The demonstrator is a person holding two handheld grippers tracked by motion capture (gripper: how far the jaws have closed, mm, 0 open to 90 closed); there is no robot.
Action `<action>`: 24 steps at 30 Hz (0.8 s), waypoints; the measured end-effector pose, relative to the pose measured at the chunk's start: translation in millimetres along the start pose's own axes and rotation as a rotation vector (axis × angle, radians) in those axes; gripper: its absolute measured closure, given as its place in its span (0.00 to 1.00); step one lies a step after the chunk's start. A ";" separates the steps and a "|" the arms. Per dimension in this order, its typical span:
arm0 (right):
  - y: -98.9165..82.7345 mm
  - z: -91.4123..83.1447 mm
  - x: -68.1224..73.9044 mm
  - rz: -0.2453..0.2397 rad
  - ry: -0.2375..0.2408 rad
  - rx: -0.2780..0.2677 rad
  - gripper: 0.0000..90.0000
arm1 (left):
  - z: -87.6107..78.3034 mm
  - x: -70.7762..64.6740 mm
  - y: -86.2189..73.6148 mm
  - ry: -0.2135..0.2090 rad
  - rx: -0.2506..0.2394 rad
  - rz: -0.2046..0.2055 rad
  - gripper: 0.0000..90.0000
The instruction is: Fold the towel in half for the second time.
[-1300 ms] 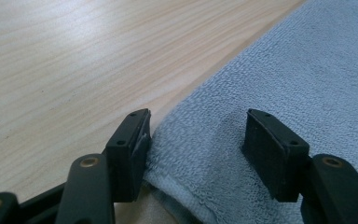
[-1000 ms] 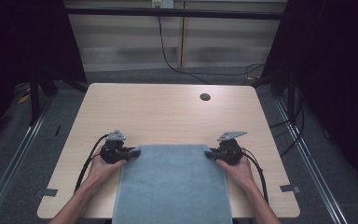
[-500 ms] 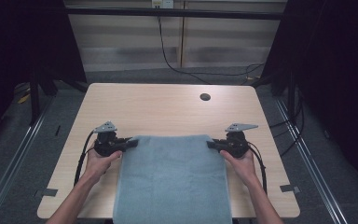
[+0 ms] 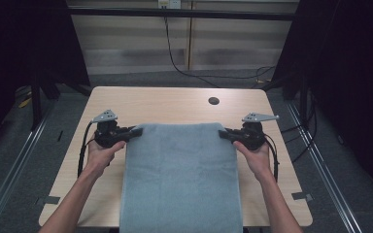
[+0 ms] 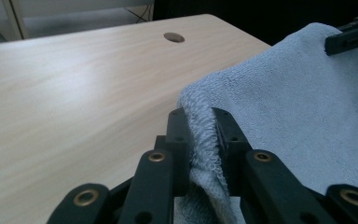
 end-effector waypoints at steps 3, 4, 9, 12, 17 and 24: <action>11.2 -1.5 -2.0 -0.003 -0.006 -0.014 0.90 | 1.2 3.7 10.4 0.010 -0.009 0.002 0.87; 15.0 -1.7 -2.9 -0.005 -0.011 -0.017 0.90 | 1.8 4.8 14.2 0.013 -0.012 0.001 0.87; 34.8 -0.9 -9.3 -0.002 -0.027 -0.042 0.90 | 2.9 11.1 34.4 0.017 -0.038 0.014 0.87; 42.7 1.1 -14.8 0.002 -0.031 -0.052 0.90 | 3.4 14.8 44.4 0.026 -0.053 0.015 0.87; 54.9 2.4 -22.0 0.014 -0.042 -0.061 0.90 | 5.8 14.7 55.2 0.039 -0.052 0.019 0.87; 71.1 -2.5 -24.4 -0.004 -0.055 -0.083 0.90 | 2.2 12.3 71.6 0.045 -0.075 0.044 0.87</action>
Point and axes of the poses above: each handheld gripper's, and its own axes: z roughly forward along the jaws, y roughly out of its top, x roughly to its left, the point moved 4 cm from there along z, roughly forward along the jaws, and after that the axes turned 1 degree about x, right-handed, at the moved point
